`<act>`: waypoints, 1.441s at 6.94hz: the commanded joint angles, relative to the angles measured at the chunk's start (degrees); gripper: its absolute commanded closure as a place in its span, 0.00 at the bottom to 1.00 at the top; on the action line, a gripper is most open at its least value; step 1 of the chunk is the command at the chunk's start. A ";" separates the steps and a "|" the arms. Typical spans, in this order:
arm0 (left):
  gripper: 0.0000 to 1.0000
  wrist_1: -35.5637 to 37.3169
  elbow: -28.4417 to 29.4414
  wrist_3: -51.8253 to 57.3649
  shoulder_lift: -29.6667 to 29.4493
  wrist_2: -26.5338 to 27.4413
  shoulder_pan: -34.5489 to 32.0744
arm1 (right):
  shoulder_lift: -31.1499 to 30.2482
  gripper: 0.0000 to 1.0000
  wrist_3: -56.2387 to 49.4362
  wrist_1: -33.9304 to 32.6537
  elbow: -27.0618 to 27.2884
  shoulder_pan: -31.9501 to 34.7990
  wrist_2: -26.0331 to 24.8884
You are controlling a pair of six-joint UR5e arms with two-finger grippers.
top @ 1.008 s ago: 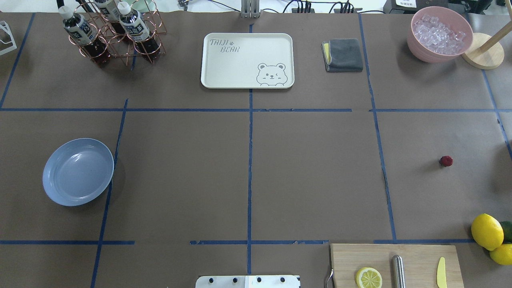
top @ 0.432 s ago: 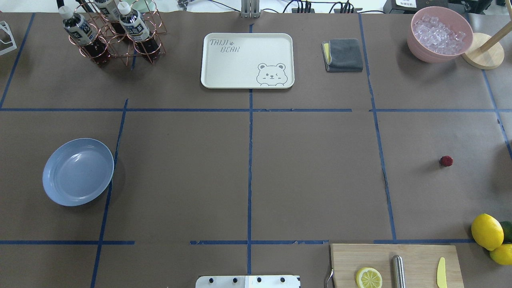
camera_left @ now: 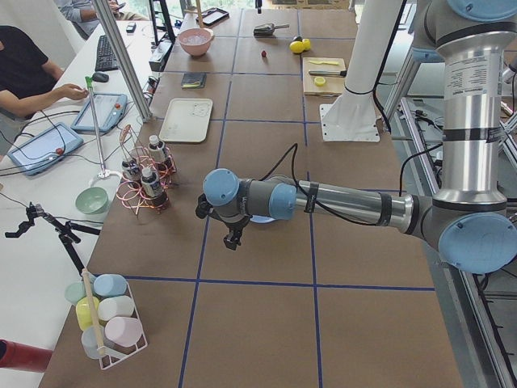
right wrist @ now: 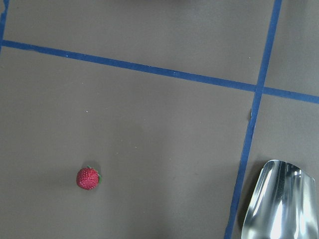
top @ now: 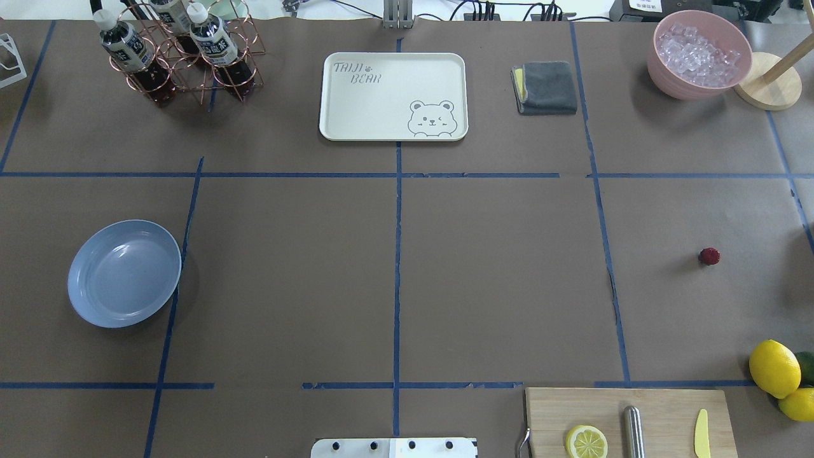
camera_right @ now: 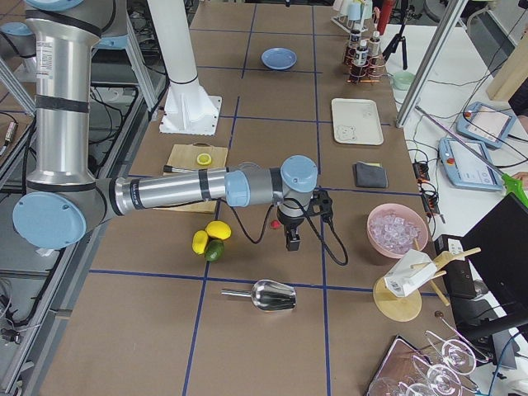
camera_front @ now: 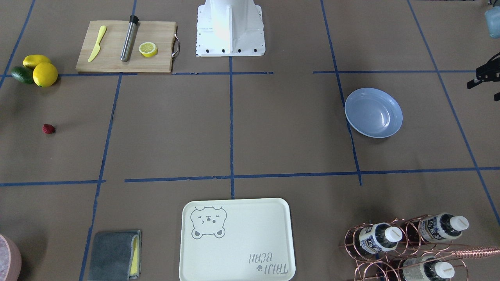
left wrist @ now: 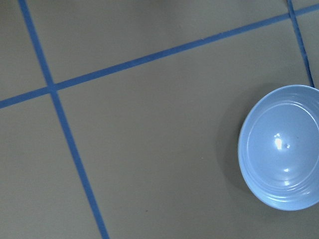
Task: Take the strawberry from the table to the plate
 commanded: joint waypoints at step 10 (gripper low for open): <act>0.83 -38.07 12.49 -43.50 -1.91 9.33 24.87 | -0.76 0.02 -0.15 4.55 -0.37 0.00 -0.37</act>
